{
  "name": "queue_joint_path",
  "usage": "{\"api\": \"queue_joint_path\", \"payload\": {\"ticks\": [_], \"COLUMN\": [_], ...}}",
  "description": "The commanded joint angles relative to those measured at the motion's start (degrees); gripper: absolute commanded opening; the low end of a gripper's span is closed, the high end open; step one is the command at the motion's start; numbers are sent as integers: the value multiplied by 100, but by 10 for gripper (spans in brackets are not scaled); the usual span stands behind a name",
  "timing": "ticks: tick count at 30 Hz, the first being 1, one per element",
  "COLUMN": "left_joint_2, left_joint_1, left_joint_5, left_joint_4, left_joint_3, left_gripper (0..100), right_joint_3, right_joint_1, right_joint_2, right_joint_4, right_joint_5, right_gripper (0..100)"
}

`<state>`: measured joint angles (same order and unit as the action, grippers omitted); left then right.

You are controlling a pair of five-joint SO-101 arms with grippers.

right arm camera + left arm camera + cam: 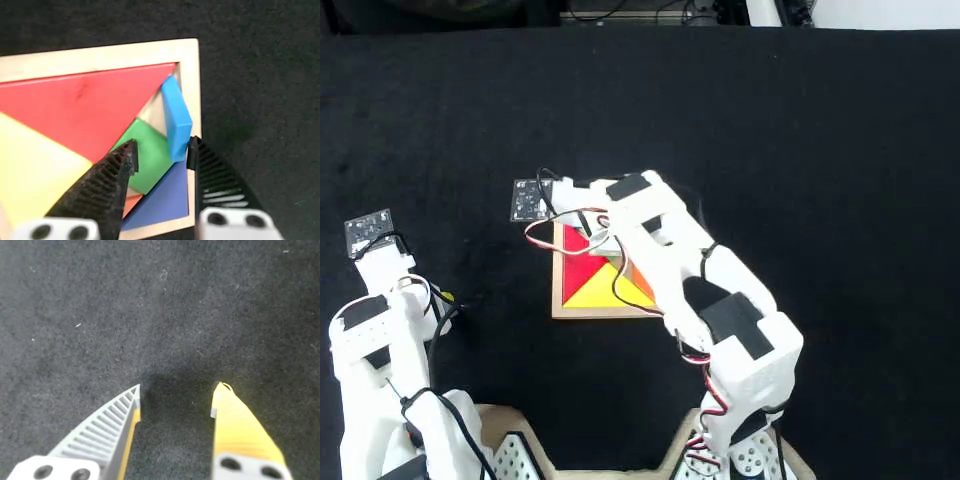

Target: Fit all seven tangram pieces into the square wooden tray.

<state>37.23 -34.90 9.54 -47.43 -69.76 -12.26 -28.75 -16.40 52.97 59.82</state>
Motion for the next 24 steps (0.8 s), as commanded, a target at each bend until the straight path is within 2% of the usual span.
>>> {"api": "queue_joint_path", "payload": {"ticks": [1, 6, 11, 15, 19, 20, 24], "left_joint_2": [114, 114, 114, 114, 114, 114, 114], "left_joint_1": [13, 13, 13, 13, 13, 13, 40], "left_joint_5": [-62, -62, -62, -62, -62, -62, -62], "left_joint_4": [88, 88, 88, 88, 88, 88, 185], "left_joint_3": [48, 48, 48, 48, 48, 57, 31], "left_gripper": [234, 234, 234, 234, 234, 234, 234], "right_joint_3": [505, 848, 1367, 1719, 1516, 1455, 1613], "right_joint_1": [-114, -114, 44, 308, 484, 492, 607], "right_joint_2": [40, 40, 40, -13, -92, -84, 435], "right_joint_4": [431, 932, 923, 484, 273, 299, 1160], "right_joint_5": [-70, -53, -123, -1029, -1169, -1204, -1389], "right_gripper": [146, 124, 124, 122, 6, 15, 11]}}
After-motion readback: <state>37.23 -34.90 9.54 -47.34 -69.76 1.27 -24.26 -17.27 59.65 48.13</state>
